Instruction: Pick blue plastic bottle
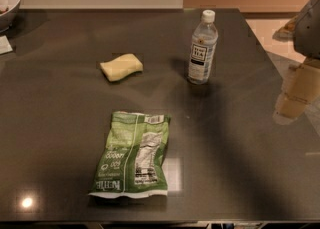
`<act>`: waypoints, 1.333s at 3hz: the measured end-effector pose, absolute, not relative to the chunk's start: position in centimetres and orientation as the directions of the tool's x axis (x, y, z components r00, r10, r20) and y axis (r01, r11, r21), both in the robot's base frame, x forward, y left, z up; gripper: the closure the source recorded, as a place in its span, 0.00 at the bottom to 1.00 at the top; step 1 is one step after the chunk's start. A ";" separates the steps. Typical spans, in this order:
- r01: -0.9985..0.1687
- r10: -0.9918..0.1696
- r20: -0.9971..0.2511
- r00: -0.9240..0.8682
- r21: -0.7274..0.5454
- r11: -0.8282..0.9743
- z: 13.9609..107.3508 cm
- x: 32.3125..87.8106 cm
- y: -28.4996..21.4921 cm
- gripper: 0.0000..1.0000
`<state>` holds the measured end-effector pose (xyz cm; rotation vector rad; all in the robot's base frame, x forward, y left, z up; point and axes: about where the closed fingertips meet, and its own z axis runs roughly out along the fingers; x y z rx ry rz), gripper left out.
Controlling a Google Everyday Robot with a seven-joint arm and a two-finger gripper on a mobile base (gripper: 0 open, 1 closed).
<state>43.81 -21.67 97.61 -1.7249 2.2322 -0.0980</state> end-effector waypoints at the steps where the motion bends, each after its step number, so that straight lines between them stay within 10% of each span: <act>1: -0.931 -0.953 -0.207 -0.222 -0.245 0.270 97.6 43.8 -21.7 0.00; 4: -0.920 -0.910 -0.353 -0.217 -0.237 0.311 96.9 50.6 -20.4 0.00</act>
Offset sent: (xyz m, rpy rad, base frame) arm 0.0170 0.0008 0.0010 0.0405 -0.0010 -0.0066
